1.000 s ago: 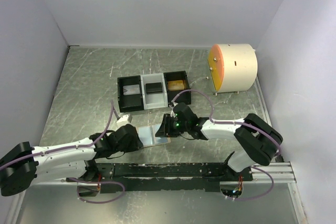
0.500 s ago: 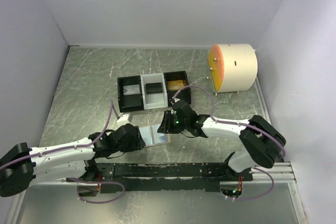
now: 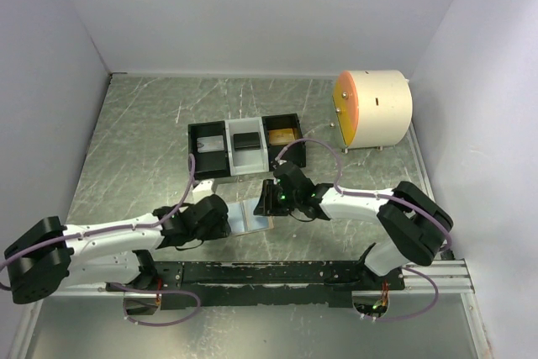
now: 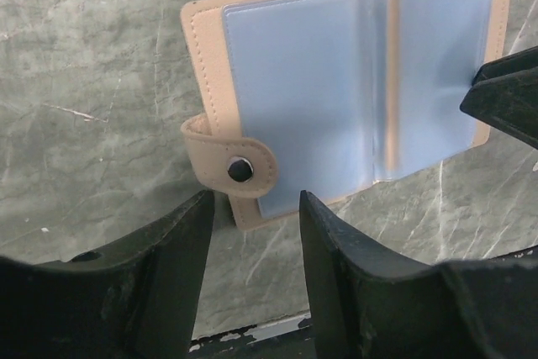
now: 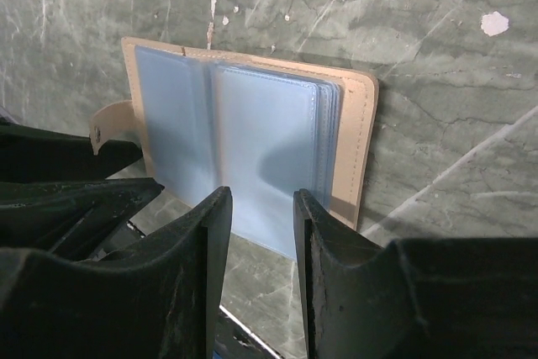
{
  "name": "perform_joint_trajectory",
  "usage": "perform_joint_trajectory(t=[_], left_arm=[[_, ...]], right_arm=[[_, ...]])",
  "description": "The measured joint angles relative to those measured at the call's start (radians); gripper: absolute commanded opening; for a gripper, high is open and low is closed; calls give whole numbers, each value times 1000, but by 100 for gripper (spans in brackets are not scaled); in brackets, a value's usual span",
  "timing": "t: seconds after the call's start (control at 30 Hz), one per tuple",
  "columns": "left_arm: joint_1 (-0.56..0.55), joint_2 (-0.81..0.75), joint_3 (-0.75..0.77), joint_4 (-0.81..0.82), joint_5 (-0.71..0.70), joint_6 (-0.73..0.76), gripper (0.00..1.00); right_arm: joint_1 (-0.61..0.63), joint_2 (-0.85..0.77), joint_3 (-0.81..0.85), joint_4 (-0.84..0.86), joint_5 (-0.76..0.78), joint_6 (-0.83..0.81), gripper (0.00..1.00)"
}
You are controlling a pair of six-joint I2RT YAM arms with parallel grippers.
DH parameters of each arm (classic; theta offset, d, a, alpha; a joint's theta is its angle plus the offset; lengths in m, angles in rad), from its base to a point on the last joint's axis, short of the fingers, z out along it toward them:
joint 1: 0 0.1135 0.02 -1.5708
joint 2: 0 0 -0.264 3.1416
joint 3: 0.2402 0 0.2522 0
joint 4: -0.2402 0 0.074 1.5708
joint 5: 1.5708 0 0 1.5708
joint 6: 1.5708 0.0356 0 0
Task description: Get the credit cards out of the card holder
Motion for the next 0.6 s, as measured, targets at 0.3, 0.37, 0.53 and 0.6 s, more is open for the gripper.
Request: perform_joint_trajectory(t=[0.3, 0.37, 0.53, 0.6], left_arm=[[-1, 50, 21, 16, -4, -12, 47], [-2, 56, 25, 10, -6, -15, 47], [-2, 54, 27, 5, -6, -19, 47], [-2, 52, 26, 5, -6, -19, 47]], right_arm=[[3, -6, 5, -14, 6, -18, 37], [3, -6, 18, -32, 12, -34, 37], [3, -6, 44, -53, 30, -60, 37], [3, -6, 48, -59, 34, -63, 37]])
